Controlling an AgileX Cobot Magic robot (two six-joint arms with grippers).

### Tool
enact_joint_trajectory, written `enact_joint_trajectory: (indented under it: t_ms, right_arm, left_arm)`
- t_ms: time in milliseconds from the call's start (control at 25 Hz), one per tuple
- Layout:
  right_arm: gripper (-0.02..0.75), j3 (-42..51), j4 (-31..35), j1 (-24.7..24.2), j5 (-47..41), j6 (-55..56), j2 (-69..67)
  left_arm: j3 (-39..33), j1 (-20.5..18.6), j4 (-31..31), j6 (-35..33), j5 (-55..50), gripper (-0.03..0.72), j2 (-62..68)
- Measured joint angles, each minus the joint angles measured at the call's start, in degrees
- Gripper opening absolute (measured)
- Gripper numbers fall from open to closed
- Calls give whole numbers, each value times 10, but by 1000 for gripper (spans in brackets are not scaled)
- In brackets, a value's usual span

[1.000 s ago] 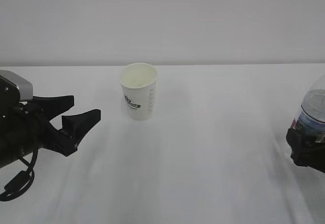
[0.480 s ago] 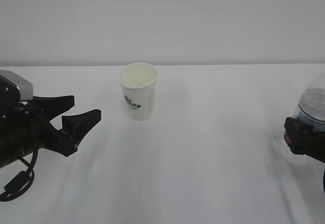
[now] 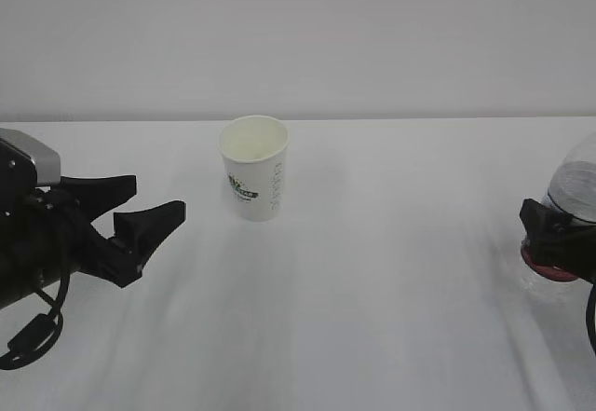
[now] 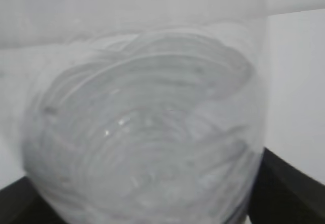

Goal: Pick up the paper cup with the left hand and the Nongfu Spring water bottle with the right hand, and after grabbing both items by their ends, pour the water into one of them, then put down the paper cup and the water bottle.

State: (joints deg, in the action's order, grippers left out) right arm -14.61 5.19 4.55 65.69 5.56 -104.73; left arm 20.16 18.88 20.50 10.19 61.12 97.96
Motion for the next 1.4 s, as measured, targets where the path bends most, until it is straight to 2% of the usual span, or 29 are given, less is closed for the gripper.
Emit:
enact_joint_trajectory:
  t_ms: [160, 440, 640, 1400]
  right_arm:
    - [648, 0, 0, 0, 0, 0, 0]
    - [526, 0, 3, 0, 0, -1, 0]
    - [477, 0, 3, 0, 0, -1, -1]
    - [460, 0, 3, 0, 0, -1, -1]
  left_arm:
    - [0, 0, 0, 0, 0, 579, 0]
    - [0, 0, 0, 0, 0, 579, 0]
    - [0, 0, 0, 0, 0, 579, 0]
    - [0, 0, 0, 0, 0, 579, 0]
